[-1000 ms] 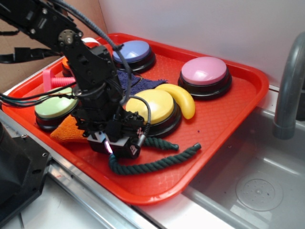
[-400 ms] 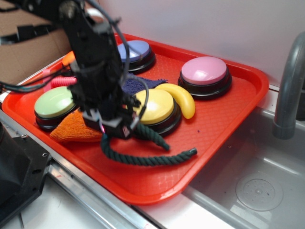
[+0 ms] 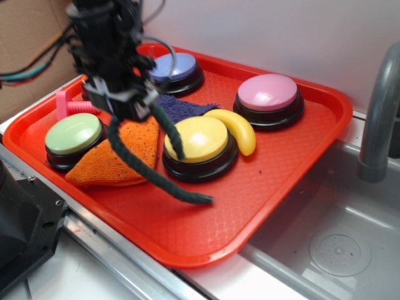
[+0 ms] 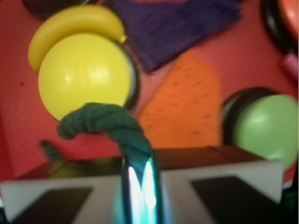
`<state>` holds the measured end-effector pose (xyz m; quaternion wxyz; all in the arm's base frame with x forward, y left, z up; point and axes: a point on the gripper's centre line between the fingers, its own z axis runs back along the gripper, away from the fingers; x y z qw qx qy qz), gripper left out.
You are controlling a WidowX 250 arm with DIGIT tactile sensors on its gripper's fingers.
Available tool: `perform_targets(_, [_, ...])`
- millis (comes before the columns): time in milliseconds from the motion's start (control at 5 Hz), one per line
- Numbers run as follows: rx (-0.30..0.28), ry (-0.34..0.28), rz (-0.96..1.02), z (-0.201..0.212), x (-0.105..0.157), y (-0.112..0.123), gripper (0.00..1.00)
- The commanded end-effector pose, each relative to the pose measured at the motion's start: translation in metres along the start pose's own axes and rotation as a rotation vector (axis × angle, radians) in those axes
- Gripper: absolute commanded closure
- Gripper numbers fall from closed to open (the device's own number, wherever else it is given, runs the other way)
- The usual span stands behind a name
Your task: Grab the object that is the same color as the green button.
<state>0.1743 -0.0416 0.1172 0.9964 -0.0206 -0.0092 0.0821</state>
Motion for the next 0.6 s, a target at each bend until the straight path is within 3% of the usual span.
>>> perform_targets(0, [-0.061,-0.092,0.074,0.049,0.029,0.056,1.0])
perform_targets(400, [-0.042,-0.178,0.213,0.054,0.044,0.083,1.0])
